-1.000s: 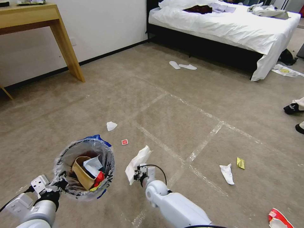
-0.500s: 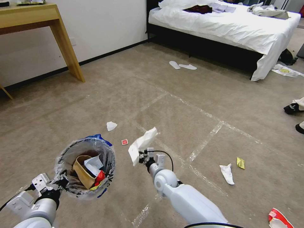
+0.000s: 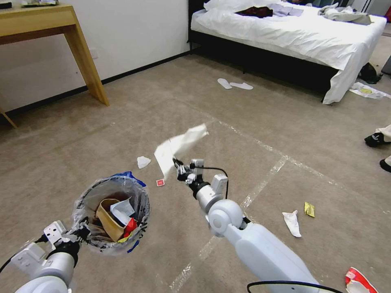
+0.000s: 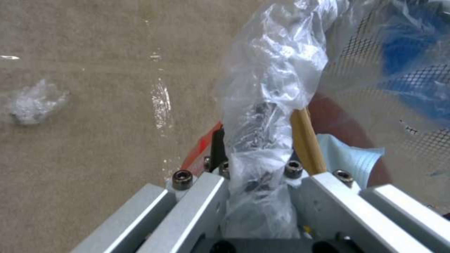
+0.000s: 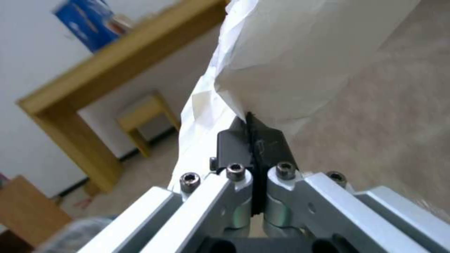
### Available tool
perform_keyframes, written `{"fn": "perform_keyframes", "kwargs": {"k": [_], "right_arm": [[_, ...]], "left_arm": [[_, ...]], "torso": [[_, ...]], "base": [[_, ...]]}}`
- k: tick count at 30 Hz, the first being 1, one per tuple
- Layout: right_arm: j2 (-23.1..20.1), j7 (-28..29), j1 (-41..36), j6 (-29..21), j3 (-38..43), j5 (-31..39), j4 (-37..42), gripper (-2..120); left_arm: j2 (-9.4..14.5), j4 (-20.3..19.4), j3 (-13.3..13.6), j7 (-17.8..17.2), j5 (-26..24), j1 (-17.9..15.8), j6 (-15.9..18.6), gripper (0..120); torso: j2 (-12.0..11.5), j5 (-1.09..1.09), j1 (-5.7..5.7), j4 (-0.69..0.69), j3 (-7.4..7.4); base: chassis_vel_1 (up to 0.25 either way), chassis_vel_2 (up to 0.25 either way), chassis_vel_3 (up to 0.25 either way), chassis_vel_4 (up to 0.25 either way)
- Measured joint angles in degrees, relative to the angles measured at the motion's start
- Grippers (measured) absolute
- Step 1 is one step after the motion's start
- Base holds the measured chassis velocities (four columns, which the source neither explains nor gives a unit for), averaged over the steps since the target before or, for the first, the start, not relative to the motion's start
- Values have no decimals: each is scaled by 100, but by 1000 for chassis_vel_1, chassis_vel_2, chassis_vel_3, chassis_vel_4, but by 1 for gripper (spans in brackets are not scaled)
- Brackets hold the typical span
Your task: Pick up the trash bin and place the garbage on the floor into it.
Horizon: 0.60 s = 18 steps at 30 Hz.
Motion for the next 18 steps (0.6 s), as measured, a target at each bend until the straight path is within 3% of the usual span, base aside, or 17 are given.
{"fn": "perform_keyframes", "kwargs": {"k": [13, 18], "right_arm": [[-334, -10, 10, -59, 9, -33, 651, 0], [-786, -1, -34, -136, -31, -80, 1193, 0]], "left_arm": [[57, 69, 67, -51, -27, -85, 48, 1], [90, 101, 101, -69, -64, -103, 70, 1]], "torso": [[0, 0, 0, 0, 0], [0, 0, 0, 0, 0]], "base": [[0, 0, 0, 0], [0, 0, 0, 0]]}}
